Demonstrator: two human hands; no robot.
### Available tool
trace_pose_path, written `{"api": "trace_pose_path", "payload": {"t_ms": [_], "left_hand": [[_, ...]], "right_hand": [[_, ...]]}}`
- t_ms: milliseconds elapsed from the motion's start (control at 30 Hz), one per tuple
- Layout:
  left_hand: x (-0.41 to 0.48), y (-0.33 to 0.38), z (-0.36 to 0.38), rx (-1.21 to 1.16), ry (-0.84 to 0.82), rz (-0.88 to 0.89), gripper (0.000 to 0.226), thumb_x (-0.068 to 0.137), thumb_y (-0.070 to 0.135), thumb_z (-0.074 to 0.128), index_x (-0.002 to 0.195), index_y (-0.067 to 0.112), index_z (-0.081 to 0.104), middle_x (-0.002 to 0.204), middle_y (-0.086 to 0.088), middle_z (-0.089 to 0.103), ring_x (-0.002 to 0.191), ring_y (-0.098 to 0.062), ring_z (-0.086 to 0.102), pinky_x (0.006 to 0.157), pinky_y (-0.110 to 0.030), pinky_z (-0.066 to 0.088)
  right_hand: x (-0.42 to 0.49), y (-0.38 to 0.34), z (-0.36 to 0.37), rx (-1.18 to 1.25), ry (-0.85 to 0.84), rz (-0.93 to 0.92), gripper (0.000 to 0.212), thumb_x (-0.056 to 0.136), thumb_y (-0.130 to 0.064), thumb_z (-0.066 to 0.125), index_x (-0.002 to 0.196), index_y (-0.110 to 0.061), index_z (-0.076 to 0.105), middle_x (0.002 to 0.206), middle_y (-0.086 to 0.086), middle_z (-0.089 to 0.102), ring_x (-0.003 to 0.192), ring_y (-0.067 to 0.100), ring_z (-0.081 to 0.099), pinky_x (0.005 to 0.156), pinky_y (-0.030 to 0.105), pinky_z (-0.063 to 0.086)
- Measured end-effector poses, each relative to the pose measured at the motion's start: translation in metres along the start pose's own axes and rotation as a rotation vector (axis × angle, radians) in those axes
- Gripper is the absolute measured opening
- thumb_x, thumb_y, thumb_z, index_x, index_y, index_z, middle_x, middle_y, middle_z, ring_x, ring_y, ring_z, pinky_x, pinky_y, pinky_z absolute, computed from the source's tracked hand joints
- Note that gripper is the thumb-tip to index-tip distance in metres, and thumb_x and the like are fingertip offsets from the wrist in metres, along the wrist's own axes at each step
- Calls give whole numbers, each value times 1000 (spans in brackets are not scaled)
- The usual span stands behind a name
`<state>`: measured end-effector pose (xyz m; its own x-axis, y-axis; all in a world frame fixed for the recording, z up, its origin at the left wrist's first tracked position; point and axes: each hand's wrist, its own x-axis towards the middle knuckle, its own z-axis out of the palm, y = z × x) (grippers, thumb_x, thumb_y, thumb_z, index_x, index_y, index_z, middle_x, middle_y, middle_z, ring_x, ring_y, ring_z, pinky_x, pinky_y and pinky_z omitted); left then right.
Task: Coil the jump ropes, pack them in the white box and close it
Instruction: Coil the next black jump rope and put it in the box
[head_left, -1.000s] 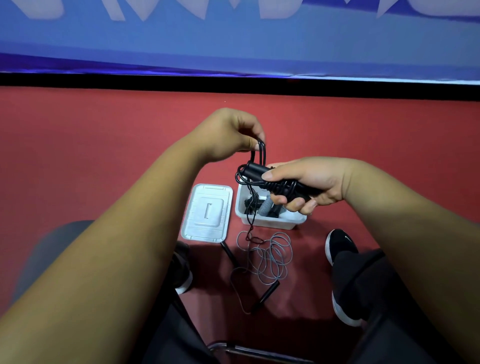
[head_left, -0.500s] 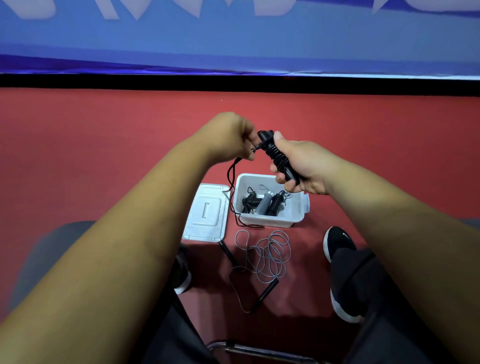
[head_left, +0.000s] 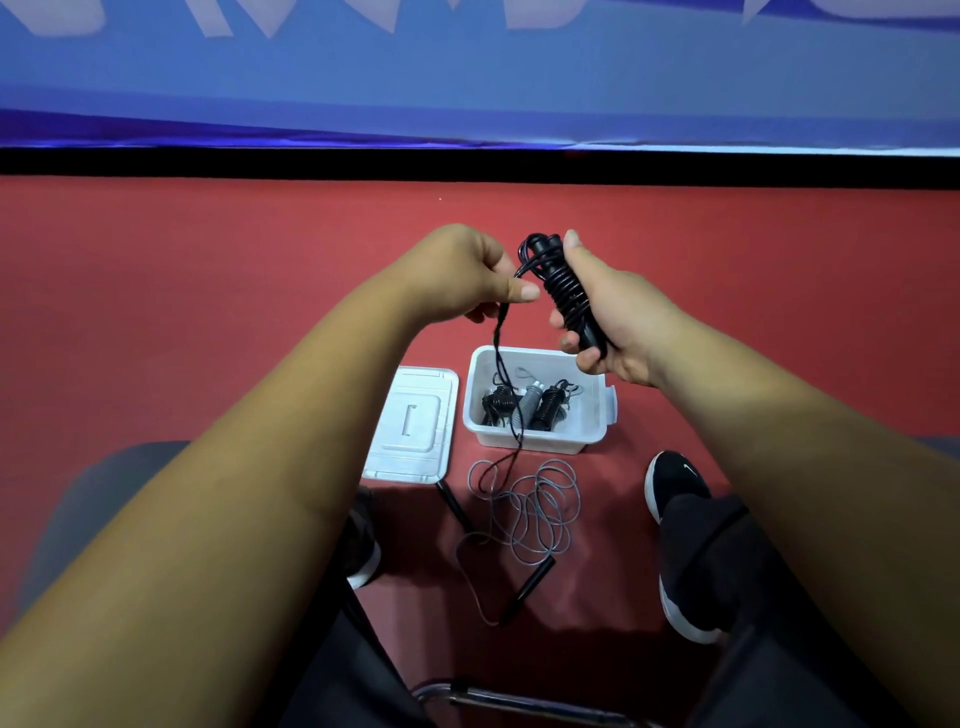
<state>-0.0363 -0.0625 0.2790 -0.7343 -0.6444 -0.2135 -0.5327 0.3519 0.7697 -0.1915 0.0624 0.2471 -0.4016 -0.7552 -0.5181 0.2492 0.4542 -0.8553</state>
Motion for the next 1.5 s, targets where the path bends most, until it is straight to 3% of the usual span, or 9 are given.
{"api": "trace_pose_path", "payload": {"t_ms": [200, 300, 433, 667, 767, 1067, 1233, 1333, 1500], "left_hand": [[0, -8, -3, 4, 11, 36, 41, 82, 41, 87, 81, 9, 62, 66, 2, 65, 64, -16, 57, 69, -34, 49], [-1, -10, -1, -156, -75, 63, 26, 94, 24, 78, 85, 10, 58, 81, -13, 75, 76, -30, 72, 77, -44, 60], [-2, -8, 6, -52, -150, 158, 20, 103, 21, 66, 89, 10, 57, 80, -7, 69, 63, -12, 57, 63, -27, 50], [2, -11, 0, 108, -101, 219, 26, 107, 35, 57, 95, 17, 71, 78, 4, 67, 68, -5, 53, 64, -17, 41], [3, -11, 0, 71, -70, 175, 34, 106, 44, 55, 94, 19, 75, 77, 7, 68, 70, -6, 53, 68, -22, 42], [13, -9, 1, -559, -22, -168, 90, 101, 76, 12, 104, 11, 74, 75, -7, 64, 61, -17, 47, 62, -32, 37], [9, -6, 1, -411, 28, -190, 73, 94, 83, 35, 120, 23, 67, 71, -1, 64, 60, -16, 45, 63, -34, 35], [5, -8, 5, -250, 38, -113, 60, 91, 79, 53, 103, 25, 77, 70, 2, 59, 61, -16, 43, 59, -32, 33], [4, -14, 8, -395, 44, -41, 36, 95, 56, 68, 88, 21, 77, 64, 2, 47, 54, -13, 34, 54, -31, 24]], "right_hand": [[-5, 1, 5, -19, -27, 33, 75, 88, -87, 54, 100, -13, 65, 84, 8, 63, 54, 16, 52, 47, 22, 34], [-6, 0, 4, -6, -49, 48, 71, 90, -84, 53, 98, -14, 65, 80, 7, 64, 55, 17, 55, 46, 22, 37], [-6, -2, 4, 80, -81, 100, 54, 97, -69, 53, 96, -16, 63, 72, 2, 62, 53, 15, 56, 47, 21, 40], [-6, -6, 1, 137, -123, 136, 52, 93, -69, 52, 91, -18, 61, 72, 0, 59, 53, 14, 54, 49, 21, 39], [-3, -4, 1, 133, -121, 129, 58, 93, -76, 53, 97, -19, 61, 71, 0, 59, 52, 15, 51, 44, 20, 34], [-2, -3, 1, 168, -125, 99, 30, 96, -42, 49, 97, -12, 53, 70, 3, 57, 48, 15, 42, 40, 16, 24], [-5, 0, 7, 129, -125, 38, 27, 99, -37, 51, 101, -10, 55, 77, 8, 61, 51, 18, 48, 42, 20, 27], [-8, 2, 13, 110, -182, 28, 31, 104, -40, 51, 107, -9, 57, 79, 10, 63, 54, 20, 52, 41, 23, 32], [-11, -2, 11, 96, -263, 65, 37, 106, -47, 54, 125, -17, 65, 92, 9, 75, 64, 23, 66, 49, 28, 46]]}}
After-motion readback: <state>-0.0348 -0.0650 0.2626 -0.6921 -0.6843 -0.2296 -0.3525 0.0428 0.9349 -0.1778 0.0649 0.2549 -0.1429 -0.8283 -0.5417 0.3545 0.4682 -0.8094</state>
